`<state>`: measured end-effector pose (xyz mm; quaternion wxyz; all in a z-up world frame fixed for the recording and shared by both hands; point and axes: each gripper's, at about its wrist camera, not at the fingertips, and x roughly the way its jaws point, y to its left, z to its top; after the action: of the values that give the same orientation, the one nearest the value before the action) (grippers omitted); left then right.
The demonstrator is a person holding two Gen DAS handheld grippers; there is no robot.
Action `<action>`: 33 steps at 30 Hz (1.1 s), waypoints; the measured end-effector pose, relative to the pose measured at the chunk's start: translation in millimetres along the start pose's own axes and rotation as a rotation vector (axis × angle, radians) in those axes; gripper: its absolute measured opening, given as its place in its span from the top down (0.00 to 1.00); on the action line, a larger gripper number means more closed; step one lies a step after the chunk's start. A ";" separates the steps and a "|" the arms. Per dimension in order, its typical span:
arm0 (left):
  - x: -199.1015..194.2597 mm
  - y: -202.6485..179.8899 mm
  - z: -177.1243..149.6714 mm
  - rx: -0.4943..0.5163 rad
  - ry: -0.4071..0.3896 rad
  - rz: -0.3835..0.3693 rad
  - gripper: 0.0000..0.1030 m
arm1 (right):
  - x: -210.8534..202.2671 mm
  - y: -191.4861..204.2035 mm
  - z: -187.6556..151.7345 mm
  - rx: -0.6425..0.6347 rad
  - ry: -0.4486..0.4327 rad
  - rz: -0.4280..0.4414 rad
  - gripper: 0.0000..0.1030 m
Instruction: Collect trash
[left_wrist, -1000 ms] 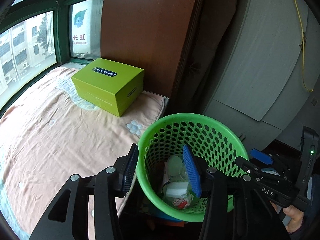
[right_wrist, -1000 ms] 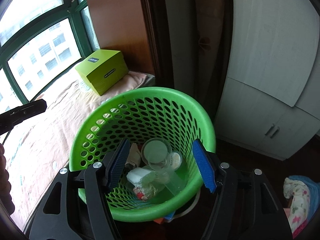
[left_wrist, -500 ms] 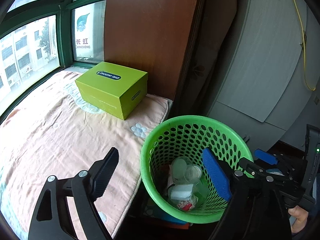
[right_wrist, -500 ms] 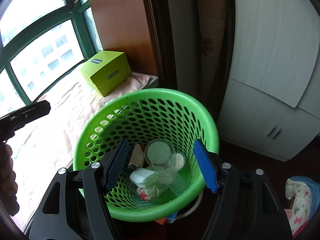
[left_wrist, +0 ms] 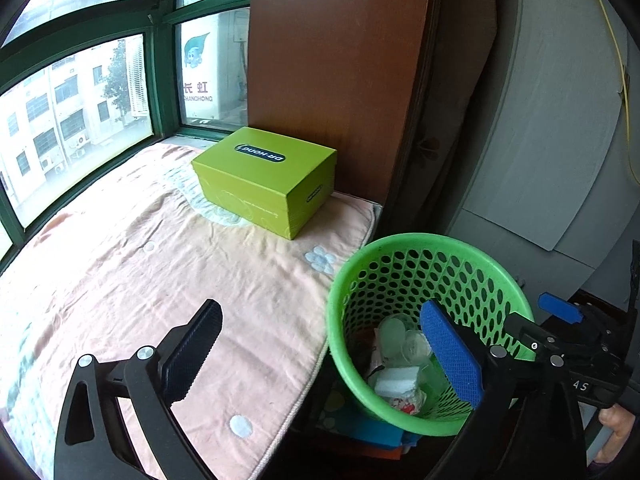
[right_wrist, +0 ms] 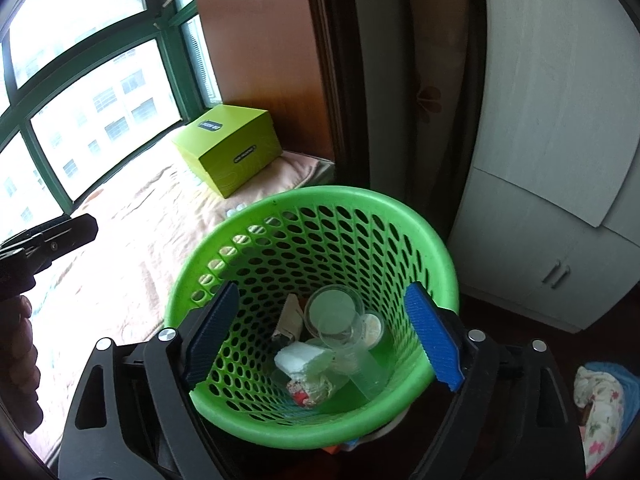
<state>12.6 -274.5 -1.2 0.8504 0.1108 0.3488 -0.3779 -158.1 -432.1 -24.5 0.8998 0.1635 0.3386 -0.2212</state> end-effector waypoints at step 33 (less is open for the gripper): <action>-54.6 98.8 -29.5 -0.178 -0.037 0.186 0.07 | 3.9 77.4 21.2 -0.132 -0.026 0.130 0.10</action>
<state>43.0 -162.1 6.8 0.8945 0.0598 0.3535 -0.2670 -104.7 -377.0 -0.7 0.9255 0.1227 0.3292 -0.1418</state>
